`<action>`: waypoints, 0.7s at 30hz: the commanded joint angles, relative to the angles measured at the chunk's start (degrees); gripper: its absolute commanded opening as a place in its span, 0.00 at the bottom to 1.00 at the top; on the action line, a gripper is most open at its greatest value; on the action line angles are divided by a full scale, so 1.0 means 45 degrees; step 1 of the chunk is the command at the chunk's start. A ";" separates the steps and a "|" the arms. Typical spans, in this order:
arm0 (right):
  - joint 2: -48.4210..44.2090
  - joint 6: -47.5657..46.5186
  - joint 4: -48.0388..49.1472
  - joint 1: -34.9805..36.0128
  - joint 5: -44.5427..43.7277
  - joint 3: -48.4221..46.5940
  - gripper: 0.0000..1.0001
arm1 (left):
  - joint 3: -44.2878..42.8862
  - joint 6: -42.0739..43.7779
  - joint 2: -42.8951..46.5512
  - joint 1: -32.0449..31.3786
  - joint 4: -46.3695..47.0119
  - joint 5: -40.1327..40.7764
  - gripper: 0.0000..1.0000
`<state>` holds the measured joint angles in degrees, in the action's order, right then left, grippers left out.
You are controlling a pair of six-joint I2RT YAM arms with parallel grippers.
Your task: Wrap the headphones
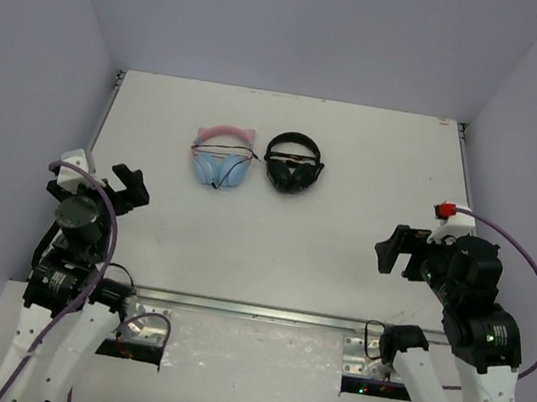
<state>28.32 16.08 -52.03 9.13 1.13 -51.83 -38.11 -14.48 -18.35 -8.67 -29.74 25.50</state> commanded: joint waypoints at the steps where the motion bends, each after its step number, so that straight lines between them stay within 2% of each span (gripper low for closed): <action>1: 0.0075 0.0099 0.1034 0.0023 0.0530 0.0404 0.99 | 0.0187 -0.0200 -0.0394 -0.0008 0.0961 -0.0041 1.00; 15: 0.0466 0.0354 0.2070 0.0023 0.0102 0.1694 0.99 | 0.0363 0.0523 -0.1430 0.0578 0.1589 -0.1740 1.00; 21: 0.0114 0.0100 0.1485 0.0023 -0.0191 0.1441 0.99 | 0.0558 0.0561 -0.0865 0.0578 0.1647 -0.2345 1.00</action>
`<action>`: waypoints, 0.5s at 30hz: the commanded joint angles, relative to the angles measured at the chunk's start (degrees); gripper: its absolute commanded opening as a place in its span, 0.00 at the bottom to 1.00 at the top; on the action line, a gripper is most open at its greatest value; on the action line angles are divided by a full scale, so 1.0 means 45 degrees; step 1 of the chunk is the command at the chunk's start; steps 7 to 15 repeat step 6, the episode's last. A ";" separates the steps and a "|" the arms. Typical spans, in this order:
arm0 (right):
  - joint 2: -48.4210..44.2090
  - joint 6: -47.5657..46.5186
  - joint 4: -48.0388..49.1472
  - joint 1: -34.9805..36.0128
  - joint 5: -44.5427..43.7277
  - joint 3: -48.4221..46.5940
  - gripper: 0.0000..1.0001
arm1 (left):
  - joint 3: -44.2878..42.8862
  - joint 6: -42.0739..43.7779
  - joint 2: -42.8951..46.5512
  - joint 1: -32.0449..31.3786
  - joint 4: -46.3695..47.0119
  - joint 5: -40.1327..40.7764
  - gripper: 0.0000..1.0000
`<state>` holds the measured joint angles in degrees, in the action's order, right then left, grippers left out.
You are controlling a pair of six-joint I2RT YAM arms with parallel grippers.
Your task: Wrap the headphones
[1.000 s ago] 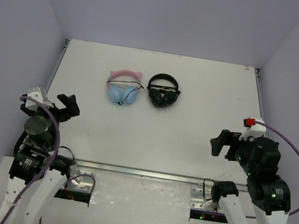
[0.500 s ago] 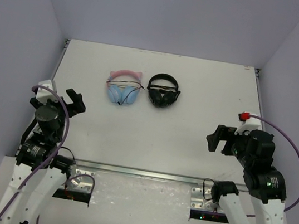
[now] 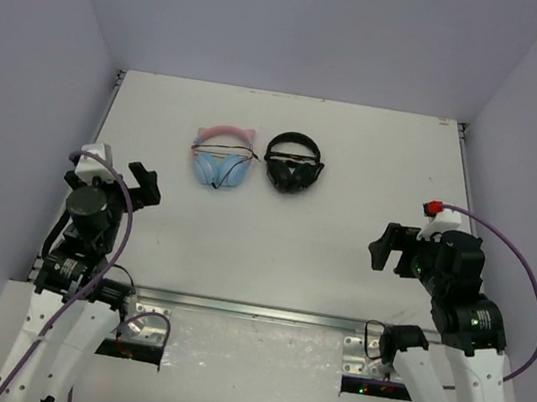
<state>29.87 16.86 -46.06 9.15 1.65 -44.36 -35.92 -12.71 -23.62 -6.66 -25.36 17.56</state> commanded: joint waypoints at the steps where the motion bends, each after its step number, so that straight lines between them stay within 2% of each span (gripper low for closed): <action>1: -0.0270 -0.0133 0.0100 0.0018 -0.0327 -0.0221 0.99 | 0.0092 0.0129 0.0442 0.0131 0.0676 -0.0602 1.00; 15: 0.0022 -0.0076 -0.0076 0.0018 -0.0309 -0.0435 0.99 | 0.0170 0.0110 0.0600 0.0112 0.0656 -0.0797 1.00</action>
